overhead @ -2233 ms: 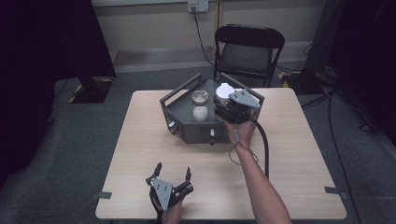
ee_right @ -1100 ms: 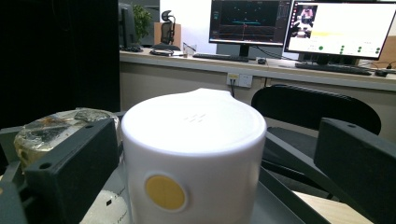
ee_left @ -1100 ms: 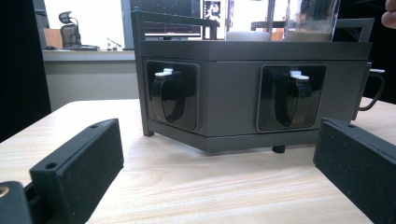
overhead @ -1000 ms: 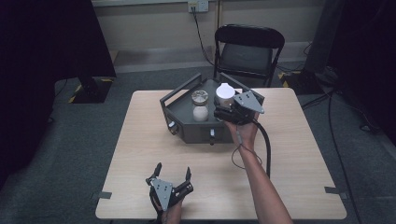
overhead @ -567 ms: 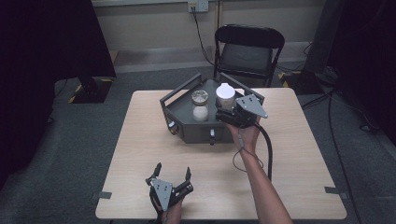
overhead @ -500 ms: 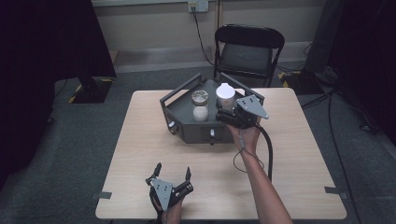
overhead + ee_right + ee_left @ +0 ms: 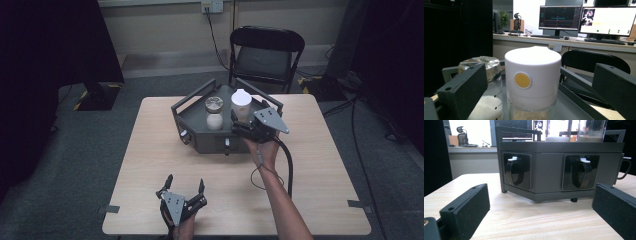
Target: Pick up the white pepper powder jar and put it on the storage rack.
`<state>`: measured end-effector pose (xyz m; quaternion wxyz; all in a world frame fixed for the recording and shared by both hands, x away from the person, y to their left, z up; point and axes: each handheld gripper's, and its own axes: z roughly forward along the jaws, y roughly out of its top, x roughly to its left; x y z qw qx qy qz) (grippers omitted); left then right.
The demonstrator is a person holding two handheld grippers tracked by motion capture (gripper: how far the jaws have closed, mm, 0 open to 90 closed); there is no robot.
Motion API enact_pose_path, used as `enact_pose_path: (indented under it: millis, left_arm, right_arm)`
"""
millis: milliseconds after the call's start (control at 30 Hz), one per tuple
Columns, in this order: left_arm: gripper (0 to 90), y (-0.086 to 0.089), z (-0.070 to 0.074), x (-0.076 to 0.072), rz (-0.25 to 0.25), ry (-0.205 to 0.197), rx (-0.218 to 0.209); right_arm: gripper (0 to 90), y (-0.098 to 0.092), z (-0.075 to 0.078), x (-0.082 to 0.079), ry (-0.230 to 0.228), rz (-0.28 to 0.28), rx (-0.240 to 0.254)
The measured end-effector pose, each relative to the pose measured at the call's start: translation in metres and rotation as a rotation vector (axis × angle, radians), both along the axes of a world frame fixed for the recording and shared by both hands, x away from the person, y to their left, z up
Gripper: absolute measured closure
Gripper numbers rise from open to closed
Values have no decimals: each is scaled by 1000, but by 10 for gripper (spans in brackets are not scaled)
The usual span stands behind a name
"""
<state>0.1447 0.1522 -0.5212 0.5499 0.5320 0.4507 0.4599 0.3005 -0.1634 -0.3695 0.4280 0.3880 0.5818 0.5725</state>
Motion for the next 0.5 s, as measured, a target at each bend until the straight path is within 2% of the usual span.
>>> enact_pose_path:
  millis: [500]
  left_arm:
    - [8,0,0,0,-1,1,1]
  right_arm:
    - [0,-12,-5,-20,-14,15,14]
